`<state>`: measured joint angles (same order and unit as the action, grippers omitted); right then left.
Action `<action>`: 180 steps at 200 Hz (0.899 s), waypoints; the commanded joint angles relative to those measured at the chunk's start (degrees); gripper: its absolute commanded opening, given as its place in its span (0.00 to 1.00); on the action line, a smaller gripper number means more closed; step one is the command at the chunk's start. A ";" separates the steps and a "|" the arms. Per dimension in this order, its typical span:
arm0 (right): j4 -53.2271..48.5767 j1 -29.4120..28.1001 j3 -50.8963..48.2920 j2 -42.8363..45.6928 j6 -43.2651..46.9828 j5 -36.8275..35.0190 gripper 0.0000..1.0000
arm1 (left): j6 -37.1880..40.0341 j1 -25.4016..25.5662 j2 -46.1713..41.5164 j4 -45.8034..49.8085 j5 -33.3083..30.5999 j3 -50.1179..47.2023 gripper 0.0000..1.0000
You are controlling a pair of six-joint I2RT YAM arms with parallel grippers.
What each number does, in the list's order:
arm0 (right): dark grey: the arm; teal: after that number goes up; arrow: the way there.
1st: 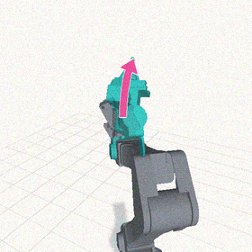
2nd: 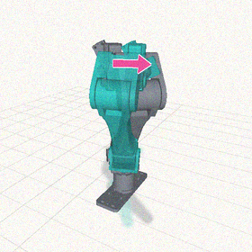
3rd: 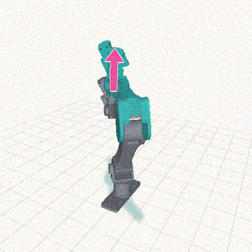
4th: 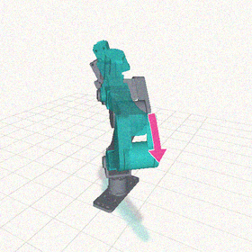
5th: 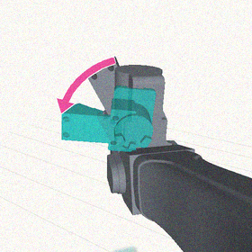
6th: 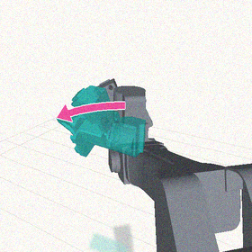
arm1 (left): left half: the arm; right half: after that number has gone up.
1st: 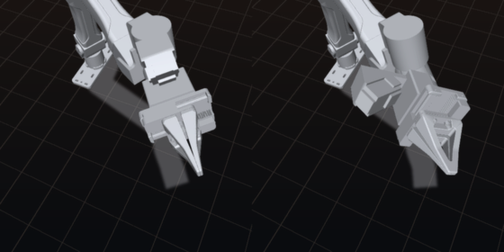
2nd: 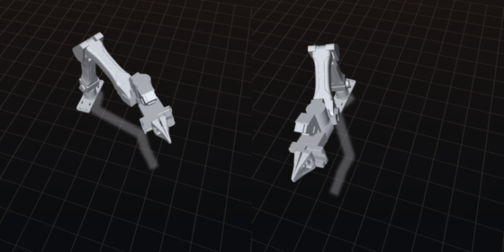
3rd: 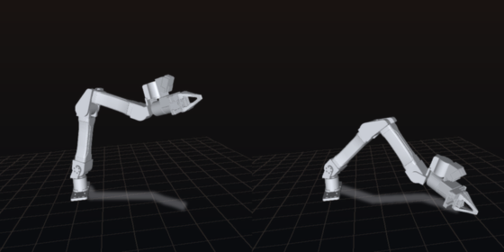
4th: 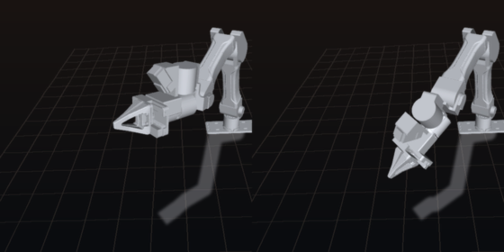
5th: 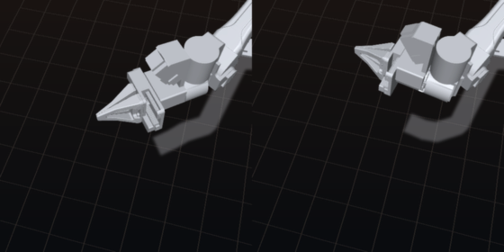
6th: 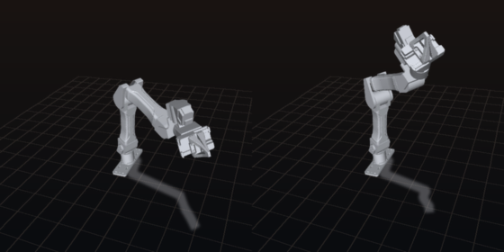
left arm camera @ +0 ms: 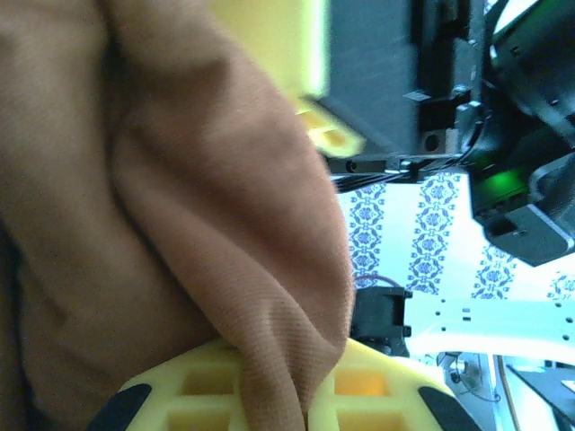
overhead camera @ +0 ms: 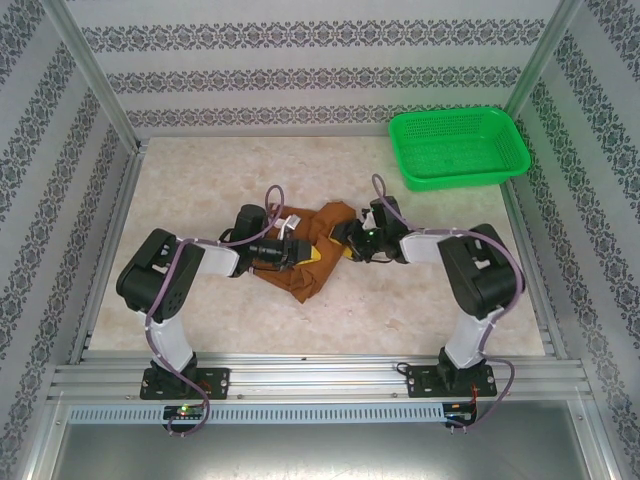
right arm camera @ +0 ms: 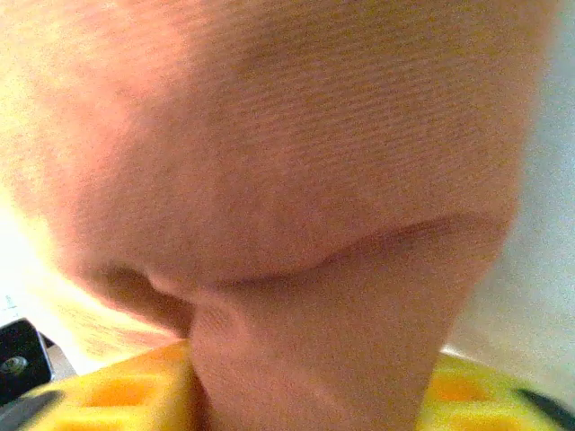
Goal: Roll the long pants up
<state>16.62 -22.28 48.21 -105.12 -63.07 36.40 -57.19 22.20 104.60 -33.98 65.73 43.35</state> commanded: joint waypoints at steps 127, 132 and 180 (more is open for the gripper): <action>-31.42 -0.70 -16.97 38.66 1.70 -30.34 0.00 | 55.62 19.20 -15.91 58.44 -70.61 22.96 0.90; -31.94 -1.06 -17.07 39.08 1.40 -30.56 0.00 | 57.14 22.69 -16.76 58.37 -74.73 22.91 0.92; -30.79 -2.44 -17.71 36.96 -0.03 -30.42 0.00 | 59.62 34.85 -16.55 64.93 -80.96 26.03 1.00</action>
<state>-11.33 -23.70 31.31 -66.52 -63.11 8.19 -1.28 56.25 87.77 25.32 -7.81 68.66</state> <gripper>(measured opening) 0.158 0.998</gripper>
